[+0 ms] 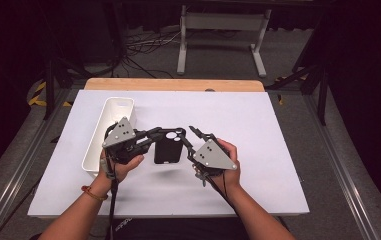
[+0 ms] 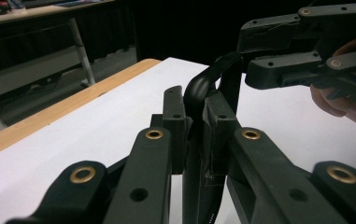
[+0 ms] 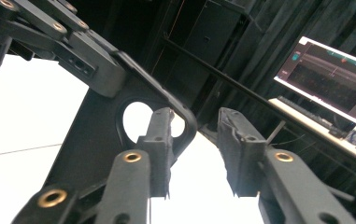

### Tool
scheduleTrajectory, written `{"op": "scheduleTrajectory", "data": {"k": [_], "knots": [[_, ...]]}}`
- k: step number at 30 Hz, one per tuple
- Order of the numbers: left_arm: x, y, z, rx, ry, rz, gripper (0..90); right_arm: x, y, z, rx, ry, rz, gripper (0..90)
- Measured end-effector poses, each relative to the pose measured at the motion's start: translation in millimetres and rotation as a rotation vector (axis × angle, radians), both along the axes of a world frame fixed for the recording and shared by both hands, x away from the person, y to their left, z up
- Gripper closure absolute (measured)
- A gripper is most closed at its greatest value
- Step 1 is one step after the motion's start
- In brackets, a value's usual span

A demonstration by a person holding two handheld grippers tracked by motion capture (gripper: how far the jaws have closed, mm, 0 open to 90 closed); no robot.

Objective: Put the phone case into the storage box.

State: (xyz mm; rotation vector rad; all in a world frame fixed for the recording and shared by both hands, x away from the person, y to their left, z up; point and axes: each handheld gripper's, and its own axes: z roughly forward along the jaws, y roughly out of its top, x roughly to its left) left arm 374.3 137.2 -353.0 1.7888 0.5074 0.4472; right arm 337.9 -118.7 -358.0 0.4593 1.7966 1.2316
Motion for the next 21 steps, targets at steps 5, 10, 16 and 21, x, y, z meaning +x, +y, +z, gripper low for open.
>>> {"op": "scheduleTrajectory", "data": {"k": [5, 10, 16, 21], "knots": [[0.3, 3.8, 1.9, -0.002, -0.006, -0.003, 82.1, 2.0, -3.4, 0.4, 0.009, 0.026, -0.005, 55.8], [-1.1, 7.2, 4.0, -0.017, -0.011, 0.0, 82.1, 8.7, -10.1, -0.5, 0.054, 0.08, -0.003, 46.8], [-0.8, 11.1, 7.1, -0.024, -0.026, 0.005, 82.1, 12.7, -17.6, -7.2, 0.05, 0.145, 0.01, 35.9], [-1.3, 11.9, 8.8, -0.024, -0.033, 0.006, 82.1, 11.6, -24.5, -15.8, 0.038, 0.173, 0.014, 27.5]]}}
